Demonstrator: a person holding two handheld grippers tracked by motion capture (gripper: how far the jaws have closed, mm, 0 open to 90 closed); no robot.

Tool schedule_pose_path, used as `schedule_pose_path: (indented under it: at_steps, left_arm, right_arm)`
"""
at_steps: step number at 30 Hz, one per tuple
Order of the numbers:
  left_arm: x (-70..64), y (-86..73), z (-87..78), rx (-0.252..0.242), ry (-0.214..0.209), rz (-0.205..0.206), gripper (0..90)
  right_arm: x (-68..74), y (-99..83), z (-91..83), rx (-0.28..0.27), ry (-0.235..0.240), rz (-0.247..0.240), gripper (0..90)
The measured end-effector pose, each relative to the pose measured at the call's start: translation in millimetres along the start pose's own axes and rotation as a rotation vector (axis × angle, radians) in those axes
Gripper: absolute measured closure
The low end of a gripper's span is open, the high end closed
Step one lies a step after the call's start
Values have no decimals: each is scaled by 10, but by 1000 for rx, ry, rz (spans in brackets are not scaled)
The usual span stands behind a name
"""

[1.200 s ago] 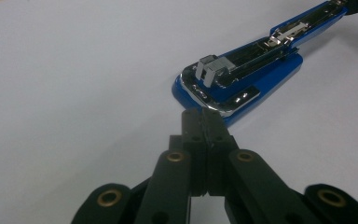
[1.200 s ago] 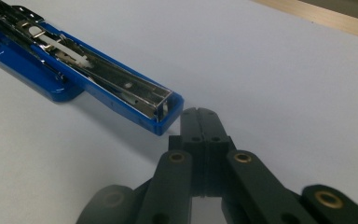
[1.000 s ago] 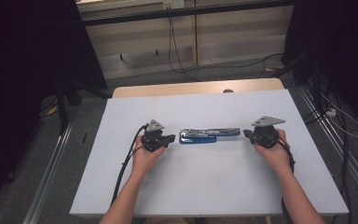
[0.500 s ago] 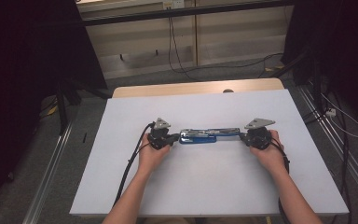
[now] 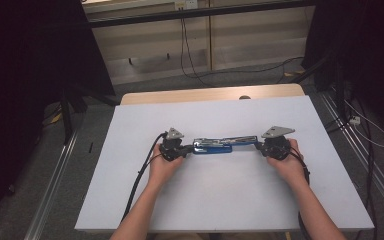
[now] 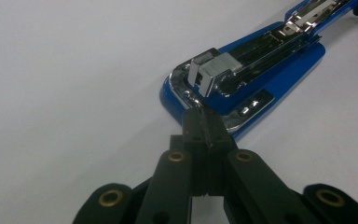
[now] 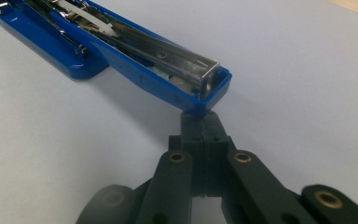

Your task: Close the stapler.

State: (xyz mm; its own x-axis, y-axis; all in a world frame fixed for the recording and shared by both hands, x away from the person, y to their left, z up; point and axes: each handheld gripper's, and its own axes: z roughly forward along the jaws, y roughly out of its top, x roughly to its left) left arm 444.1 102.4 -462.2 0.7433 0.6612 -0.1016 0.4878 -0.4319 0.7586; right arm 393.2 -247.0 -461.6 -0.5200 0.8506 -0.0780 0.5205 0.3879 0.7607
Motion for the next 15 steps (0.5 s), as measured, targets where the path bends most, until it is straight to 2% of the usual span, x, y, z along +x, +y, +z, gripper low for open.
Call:
schedule_pose_path:
  at_steps: [4,7,8,10,15]
  left_arm:
    - [-8,-9,10,-7,4,-13,900]
    - [-6,-10,9,-2,11,-6,900]
    - [5,-11,3,14,12,15,900]
    - [-7,-22,16,4,19,4,900]
    - [-2,-24,10,11,17,14,900]
  right_arm:
    - [1,6,4,-3,0,-3,900]
    - [4,16,1,-12,-2,-5,900]
    - [6,22,-4,-18,2,-3,900]
    - [15,32,-10,-31,3,-1,900]
    - [57,53,-12,-42,11,-8,900]
